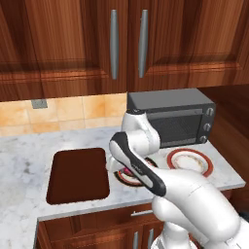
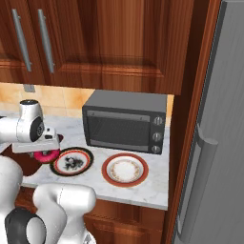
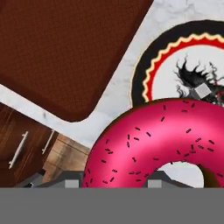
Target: Move the dessert items from the plates to the tray.
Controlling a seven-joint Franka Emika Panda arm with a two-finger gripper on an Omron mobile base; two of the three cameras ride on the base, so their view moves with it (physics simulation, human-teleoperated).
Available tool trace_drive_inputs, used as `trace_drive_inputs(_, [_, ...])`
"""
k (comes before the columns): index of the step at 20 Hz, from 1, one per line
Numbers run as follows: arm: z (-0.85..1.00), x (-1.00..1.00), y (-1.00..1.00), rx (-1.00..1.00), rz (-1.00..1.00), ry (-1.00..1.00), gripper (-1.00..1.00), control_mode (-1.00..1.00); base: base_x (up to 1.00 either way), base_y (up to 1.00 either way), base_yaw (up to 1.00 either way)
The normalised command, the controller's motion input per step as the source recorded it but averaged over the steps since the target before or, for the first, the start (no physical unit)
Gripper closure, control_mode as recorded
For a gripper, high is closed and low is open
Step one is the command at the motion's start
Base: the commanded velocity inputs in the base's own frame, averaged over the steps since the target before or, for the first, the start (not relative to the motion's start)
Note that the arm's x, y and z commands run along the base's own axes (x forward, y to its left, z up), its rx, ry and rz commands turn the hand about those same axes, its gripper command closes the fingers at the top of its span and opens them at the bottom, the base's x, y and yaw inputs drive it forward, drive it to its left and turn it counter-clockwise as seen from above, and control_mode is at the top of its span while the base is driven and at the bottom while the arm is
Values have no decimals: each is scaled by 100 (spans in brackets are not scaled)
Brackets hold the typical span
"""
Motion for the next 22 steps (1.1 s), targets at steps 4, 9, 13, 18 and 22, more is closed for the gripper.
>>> trace_drive_inputs(4, [10,33,100,-1,3,0,100,-100,0,0,0])
trace_drive_inputs(9, [5,39,96,-2,0,0,100,-100,0,0,0])
trace_drive_inputs(13, [0,30,60,0,0,0,100,-100,0,0,0])
trace_drive_inputs(18, [-3,34,4,0,0,0,100,-100,0,0,0])
trace_drive_inputs(22, [-3,51,0,0,0,2,100,-100,0,0,0])
